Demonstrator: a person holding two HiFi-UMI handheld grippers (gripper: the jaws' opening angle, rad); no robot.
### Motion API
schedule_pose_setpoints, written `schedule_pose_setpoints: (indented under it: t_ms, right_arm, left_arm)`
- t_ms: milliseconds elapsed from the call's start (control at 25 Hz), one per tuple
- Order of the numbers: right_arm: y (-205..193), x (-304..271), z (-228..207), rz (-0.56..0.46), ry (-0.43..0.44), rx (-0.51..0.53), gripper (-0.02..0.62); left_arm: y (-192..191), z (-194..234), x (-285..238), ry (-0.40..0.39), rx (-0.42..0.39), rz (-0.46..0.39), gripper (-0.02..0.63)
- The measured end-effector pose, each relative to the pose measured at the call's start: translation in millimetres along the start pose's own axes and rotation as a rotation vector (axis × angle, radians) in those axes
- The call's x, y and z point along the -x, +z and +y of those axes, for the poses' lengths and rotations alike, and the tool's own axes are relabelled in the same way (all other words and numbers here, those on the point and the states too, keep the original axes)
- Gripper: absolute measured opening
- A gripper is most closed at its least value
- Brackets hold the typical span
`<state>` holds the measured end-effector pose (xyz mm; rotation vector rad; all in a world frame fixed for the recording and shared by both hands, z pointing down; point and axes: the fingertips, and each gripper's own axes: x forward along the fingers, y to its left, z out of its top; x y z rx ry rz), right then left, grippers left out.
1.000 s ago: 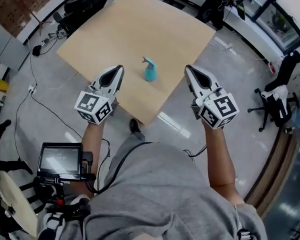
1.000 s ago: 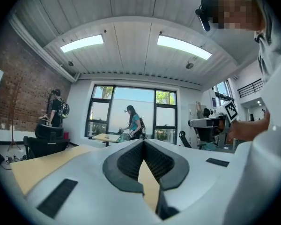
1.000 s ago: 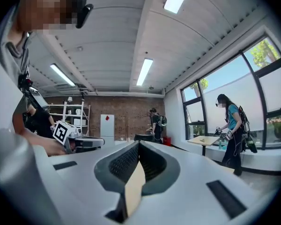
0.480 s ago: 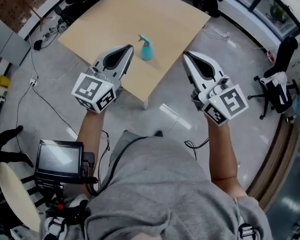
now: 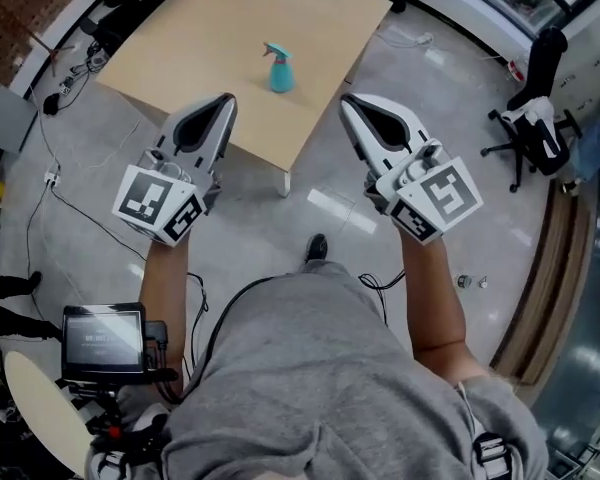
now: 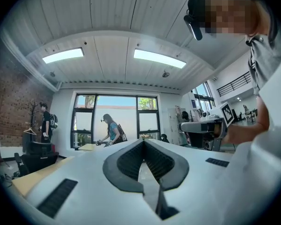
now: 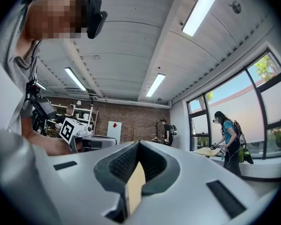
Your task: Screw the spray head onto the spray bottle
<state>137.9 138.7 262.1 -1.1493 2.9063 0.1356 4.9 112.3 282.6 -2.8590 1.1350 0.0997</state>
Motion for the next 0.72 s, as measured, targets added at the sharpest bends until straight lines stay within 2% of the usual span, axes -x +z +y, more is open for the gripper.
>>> schedule_pose_setpoints:
  t_ms: [160, 360, 720]
  right_arm:
    - [-3, 5, 43, 0.005, -0.023, -0.013, 0.006]
    - [-2, 9, 82, 0.014, -0.046, -0.018, 0.006]
    - [1, 14, 113, 0.023, -0.058, -0.010, 0.006]
  left_arm:
    - [-8, -10, 46, -0.018, 0.014, 0.020, 0.005]
    - [-7, -17, 81, -0.046, 0.022, 0.027, 0.005]
    - [-9, -32, 108, -0.071, 0.042, 0.019, 0.005]
